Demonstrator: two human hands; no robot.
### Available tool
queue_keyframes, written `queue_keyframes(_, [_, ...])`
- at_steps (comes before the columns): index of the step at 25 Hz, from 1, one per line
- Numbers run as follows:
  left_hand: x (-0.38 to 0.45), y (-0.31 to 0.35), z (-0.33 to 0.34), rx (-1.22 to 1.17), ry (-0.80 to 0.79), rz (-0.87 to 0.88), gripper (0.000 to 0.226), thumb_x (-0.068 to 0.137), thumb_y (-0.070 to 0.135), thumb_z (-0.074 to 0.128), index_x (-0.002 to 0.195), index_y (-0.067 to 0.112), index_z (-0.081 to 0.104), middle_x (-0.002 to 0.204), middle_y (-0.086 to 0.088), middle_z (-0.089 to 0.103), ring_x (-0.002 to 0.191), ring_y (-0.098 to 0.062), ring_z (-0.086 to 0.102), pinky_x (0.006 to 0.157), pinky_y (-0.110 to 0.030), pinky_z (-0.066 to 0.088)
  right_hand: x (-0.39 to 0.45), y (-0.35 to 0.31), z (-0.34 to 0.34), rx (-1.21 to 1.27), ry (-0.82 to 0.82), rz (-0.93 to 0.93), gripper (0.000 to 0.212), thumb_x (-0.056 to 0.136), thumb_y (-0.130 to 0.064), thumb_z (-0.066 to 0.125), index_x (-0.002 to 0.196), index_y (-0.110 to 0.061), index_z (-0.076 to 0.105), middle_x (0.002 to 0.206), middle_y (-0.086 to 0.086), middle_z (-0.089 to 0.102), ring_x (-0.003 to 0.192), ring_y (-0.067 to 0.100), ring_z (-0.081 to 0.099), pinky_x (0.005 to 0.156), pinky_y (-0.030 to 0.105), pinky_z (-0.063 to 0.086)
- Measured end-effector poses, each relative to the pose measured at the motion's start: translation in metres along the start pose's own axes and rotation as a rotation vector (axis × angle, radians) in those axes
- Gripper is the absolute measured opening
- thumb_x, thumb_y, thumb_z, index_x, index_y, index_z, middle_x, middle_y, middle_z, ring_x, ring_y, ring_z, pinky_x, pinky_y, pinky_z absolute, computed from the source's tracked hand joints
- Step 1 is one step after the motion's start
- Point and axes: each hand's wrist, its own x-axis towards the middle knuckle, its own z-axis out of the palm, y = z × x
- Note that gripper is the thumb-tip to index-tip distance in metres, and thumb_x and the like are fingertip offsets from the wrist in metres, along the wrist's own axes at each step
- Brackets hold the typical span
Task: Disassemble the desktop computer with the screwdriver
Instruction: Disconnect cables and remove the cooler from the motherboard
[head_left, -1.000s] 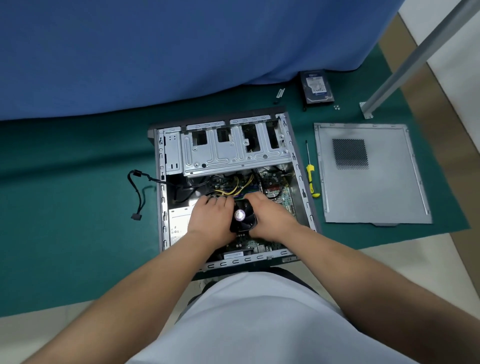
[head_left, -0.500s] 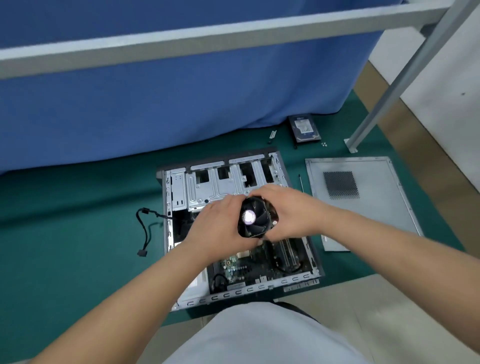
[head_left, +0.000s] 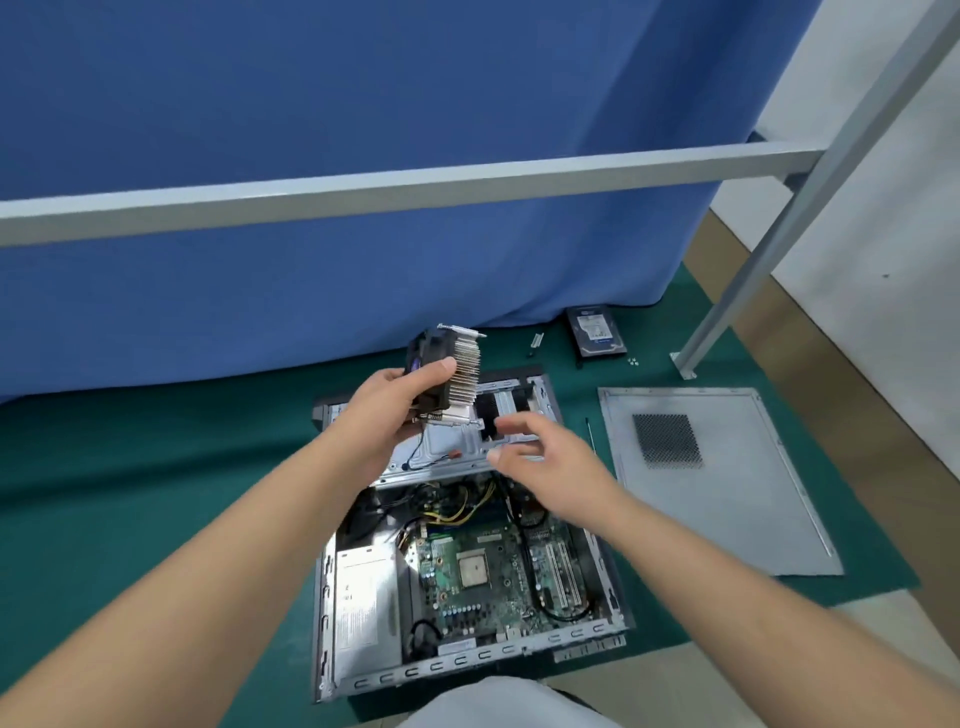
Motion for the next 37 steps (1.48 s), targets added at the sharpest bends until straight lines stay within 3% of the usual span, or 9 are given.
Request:
queue_keyframes(5, [-0.001,-0.011,0.018,-0.203,-0.041,-0.09,0.072,0.055,0.057,0.091,0.114,0.02,0.075,0.1,0.001,0.079,0.101,-0.02,0.069,0.09,-0.039,0.051,0.0,0.0,0.019,0.094,0.025,0.018,0.024,0.092,-0.048,0.07,0.109,-0.057,0.056,0.105,-0.043,0.063,0.094,-0.012,0.065,0.068,0.003,0.044])
queue_keyframes(10, [-0.002,-0.028,0.03,-0.31,0.0,-0.156,0.044,0.07,0.048,0.089,0.105,0.024,0.076,0.091,0.001,0.077,0.095,-0.022,0.066,0.09,-0.042,0.052,0.005,0.009,0.041,0.104,0.095,0.019,0.002,0.095,-0.036,0.07,0.096,-0.036,0.072,0.087,-0.011,0.075,0.077,0.003,0.071,0.076,0.023,0.054])
queue_keyframes(16, [0.008,-0.034,0.026,-0.4,0.096,-0.186,0.026,0.074,0.038,0.084,0.091,0.024,0.07,0.076,0.0,0.07,0.089,-0.023,0.062,0.094,-0.052,0.053,-0.007,0.006,0.048,0.143,0.063,0.074,0.007,0.09,-0.026,0.072,0.085,-0.03,0.073,0.08,-0.01,0.074,0.071,0.004,0.071,0.067,0.022,0.05])
queue_keyframes(21, [0.016,-0.037,0.019,-0.386,0.105,-0.151,0.027,0.075,0.037,0.084,0.093,0.022,0.07,0.08,0.002,0.071,0.085,-0.019,0.059,0.077,-0.034,0.042,-0.022,-0.016,0.043,0.257,-0.052,0.015,0.01,0.091,-0.019,0.073,0.084,-0.026,0.075,0.082,0.001,0.076,0.072,0.012,0.073,0.068,0.022,0.055])
queue_keyframes(25, [0.017,-0.038,0.018,-0.381,0.011,-0.183,0.034,0.076,0.035,0.087,0.101,0.019,0.071,0.077,0.003,0.076,0.075,-0.015,0.067,0.079,-0.03,0.049,-0.034,-0.032,0.048,0.291,-0.141,-0.045,0.007,0.096,-0.018,0.071,0.091,-0.021,0.074,0.087,0.003,0.077,0.077,0.017,0.074,0.071,0.024,0.057])
queue_keyframes(27, [0.018,-0.041,0.019,-0.382,-0.02,-0.203,0.036,0.075,0.034,0.088,0.101,0.016,0.071,0.074,0.002,0.075,0.072,-0.015,0.068,0.087,-0.035,0.055,-0.039,-0.038,0.051,0.344,-0.142,-0.083,0.01,0.097,-0.014,0.069,0.091,-0.02,0.074,0.087,0.005,0.077,0.076,0.017,0.073,0.071,0.023,0.056])
queue_keyframes(30, [0.017,-0.046,0.02,-0.34,-0.063,-0.229,0.039,0.076,0.036,0.088,0.104,0.013,0.073,0.073,0.002,0.076,0.087,-0.022,0.068,0.103,-0.044,0.052,-0.042,-0.045,0.044,0.378,-0.091,-0.134,0.015,0.097,-0.013,0.068,0.091,-0.025,0.074,0.087,0.004,0.077,0.077,0.017,0.073,0.072,0.025,0.057])
queue_keyframes(34, [0.011,-0.049,0.02,-0.326,-0.098,-0.206,0.036,0.08,0.035,0.085,0.104,0.012,0.07,0.075,0.0,0.077,0.071,-0.016,0.073,0.07,-0.034,0.058,-0.037,-0.048,0.019,0.433,0.031,-0.137,0.01,0.098,-0.009,0.066,0.096,-0.014,0.074,0.086,0.009,0.077,0.076,0.018,0.073,0.07,0.023,0.057])
queue_keyframes(37, [0.007,-0.054,0.021,-0.273,-0.105,-0.189,0.067,0.076,0.035,0.089,0.129,0.01,0.057,0.103,-0.009,0.079,0.08,-0.017,0.074,0.067,-0.03,0.056,-0.03,-0.048,0.003,0.504,0.097,-0.116,0.011,0.098,-0.008,0.065,0.093,-0.012,0.075,0.085,0.012,0.077,0.075,0.018,0.071,0.068,0.023,0.057])
